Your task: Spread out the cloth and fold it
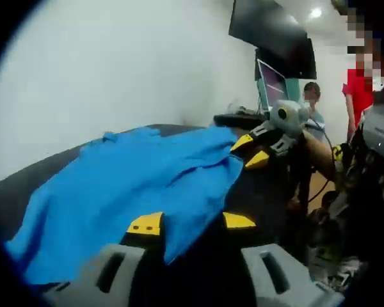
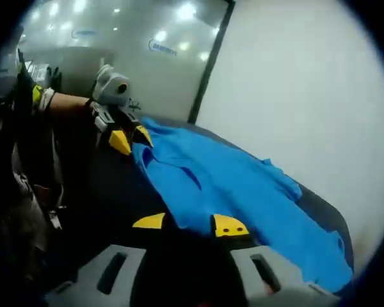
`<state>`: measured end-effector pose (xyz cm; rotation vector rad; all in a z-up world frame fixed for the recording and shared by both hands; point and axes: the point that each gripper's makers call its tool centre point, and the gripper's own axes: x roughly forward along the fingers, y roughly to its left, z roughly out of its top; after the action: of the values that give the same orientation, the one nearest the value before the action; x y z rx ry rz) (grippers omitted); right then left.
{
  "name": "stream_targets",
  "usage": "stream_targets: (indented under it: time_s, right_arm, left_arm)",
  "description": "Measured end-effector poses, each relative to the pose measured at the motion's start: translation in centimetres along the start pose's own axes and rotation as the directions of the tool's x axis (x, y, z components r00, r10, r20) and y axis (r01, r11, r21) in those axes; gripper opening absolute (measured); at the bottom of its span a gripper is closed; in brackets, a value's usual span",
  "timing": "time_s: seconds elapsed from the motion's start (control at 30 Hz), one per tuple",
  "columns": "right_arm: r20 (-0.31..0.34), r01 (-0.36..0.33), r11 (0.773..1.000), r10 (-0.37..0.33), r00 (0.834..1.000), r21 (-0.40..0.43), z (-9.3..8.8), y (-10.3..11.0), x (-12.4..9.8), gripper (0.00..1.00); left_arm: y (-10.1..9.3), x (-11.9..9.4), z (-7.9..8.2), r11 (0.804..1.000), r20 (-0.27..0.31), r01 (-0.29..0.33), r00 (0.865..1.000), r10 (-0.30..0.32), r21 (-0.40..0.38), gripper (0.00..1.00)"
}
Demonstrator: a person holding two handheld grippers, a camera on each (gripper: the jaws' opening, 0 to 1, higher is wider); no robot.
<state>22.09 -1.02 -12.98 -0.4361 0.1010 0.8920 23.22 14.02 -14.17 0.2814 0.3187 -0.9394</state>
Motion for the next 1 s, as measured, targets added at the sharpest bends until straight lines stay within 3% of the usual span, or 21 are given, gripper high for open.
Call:
stream_targets:
  time_s: [0.13, 0.2, 0.3, 0.37, 0.43, 0.53, 0.6, 0.7, 0.8, 0.87, 0.97, 1.0]
  right_arm:
    - [-0.025, -0.004, 1.000, 0.004, 1.000, 0.003, -0.2, -0.2, 0.7, 0.23]
    - [-0.106, 0.022, 0.998, -0.017, 0.994, 0.055, -1.8, -0.6, 1.0, 0.08]
    - [-0.046, 0.013, 0.999, -0.011, 0.999, 0.053, -0.3, -1.1, 0.0, 0.02]
    - [0.068, -0.011, 0.993, 0.003, 0.998, 0.116, 2.7, -1.1, -1.6, 0.02]
    - [0.134, -0.058, 0.990, 0.041, 0.990, 0.126, 5.2, -0.5, -3.7, 0.02]
    - [0.168, -0.129, 0.985, 0.108, 0.980, 0.118, 7.0, 0.9, -6.0, 0.02]
    - [0.167, -0.204, 0.969, 0.180, 0.969, 0.140, 6.9, 2.6, -7.3, 0.02]
    - [0.120, -0.284, 0.946, 0.267, 0.956, 0.157, 4.5, 5.4, -8.0, 0.02]
    - [0.039, -0.299, 0.949, 0.297, 0.954, 0.098, 1.9, 7.3, -8.0, 0.02]
    - [0.038, -0.302, 0.948, 0.300, 0.953, 0.095, 1.5, 7.9, -8.2, 0.02]
    - [0.045, -0.309, 0.946, 0.306, 0.951, 0.101, 1.4, 8.3, -8.8, 0.02]
    - [0.052, -0.308, 0.945, 0.304, 0.951, 0.111, 1.4, 8.4, -8.9, 0.02]
  left_arm:
    - [-0.4, -0.2, 1.3, 0.999, 0.020, 0.039, 0.999, -0.039, -0.019, 0.06]
    - [-0.4, -1.0, 2.9, 0.998, 0.064, 0.051, 0.997, -0.050, -0.020, 0.06]
    - [-0.1, -3.2, 7.0, 0.997, 0.181, 0.066, 0.982, -0.059, -0.028, 0.06]
    - [-0.5, -4.8, 8.5, 0.995, 0.206, 0.100, 0.974, -0.096, -0.007, 0.06]
    - [-1.5, -6.1, 9.0, 0.989, 0.210, 0.149, 0.966, -0.148, 0.010, 0.06]
    - [-3.7, -6.9, 7.6, 0.959, 0.187, 0.264, 0.952, -0.242, -0.101, 0.06]
    - [-5.4, -7.1, 5.6, 0.946, 0.116, 0.311, 0.947, -0.301, -0.087, 0.06]
    - [-7.0, -7.1, 3.5, 0.944, 0.030, 0.325, 0.946, -0.323, -0.061, 0.05]
    - [-9.2, -7.3, 2.7, 0.916, -0.020, 0.392, 0.919, -0.395, -0.083, 0.05]
    - [-10.0, -7.3, 2.1, 0.912, -0.067, 0.405, 0.910, -0.409, -0.070, 0.05]
    - [-11.0, -7.3, 0.3, 0.898, -0.169, 0.438, 0.883, -0.438, -0.036, 0.06]
    - [-11.0, -7.2, -0.2, 0.898, -0.193, 0.439, 0.881, -0.432, -0.005, 0.06]
